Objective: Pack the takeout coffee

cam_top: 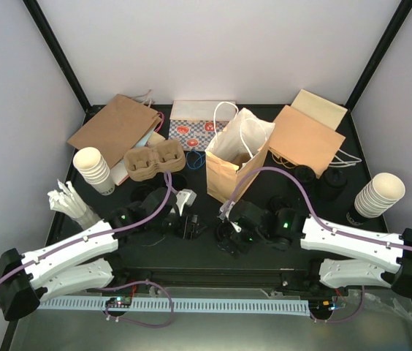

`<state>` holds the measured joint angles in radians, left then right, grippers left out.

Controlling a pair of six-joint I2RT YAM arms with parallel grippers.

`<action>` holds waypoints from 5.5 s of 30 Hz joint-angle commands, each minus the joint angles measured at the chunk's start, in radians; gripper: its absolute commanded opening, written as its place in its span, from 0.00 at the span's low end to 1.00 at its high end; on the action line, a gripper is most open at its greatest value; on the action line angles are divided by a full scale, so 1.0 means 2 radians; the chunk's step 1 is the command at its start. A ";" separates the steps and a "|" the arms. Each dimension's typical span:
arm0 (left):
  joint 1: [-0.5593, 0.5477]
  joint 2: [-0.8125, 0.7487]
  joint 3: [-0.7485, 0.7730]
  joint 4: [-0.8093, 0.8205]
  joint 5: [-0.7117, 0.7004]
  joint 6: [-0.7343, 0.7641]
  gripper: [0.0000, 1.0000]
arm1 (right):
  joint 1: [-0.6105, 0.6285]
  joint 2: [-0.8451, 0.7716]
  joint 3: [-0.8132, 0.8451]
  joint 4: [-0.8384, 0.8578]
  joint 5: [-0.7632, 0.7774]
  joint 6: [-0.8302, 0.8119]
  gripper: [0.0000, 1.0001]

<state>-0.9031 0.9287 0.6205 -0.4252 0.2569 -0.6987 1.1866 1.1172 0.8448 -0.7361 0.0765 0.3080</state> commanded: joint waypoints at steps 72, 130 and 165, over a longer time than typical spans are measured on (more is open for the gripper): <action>0.022 0.086 -0.031 0.101 0.072 -0.015 0.43 | -0.005 0.077 0.004 -0.012 -0.029 0.015 0.71; 0.021 0.168 -0.138 0.152 0.081 -0.074 0.26 | -0.002 0.155 0.015 -0.060 -0.079 0.027 0.68; 0.116 0.028 -0.081 0.156 0.137 -0.030 0.42 | 0.003 0.127 0.012 -0.005 -0.081 -0.017 0.65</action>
<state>-0.6937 0.9798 0.4576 -0.1467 0.4789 -0.7795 1.1824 1.3231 0.9157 -0.6907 0.0124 0.2813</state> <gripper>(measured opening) 0.416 0.685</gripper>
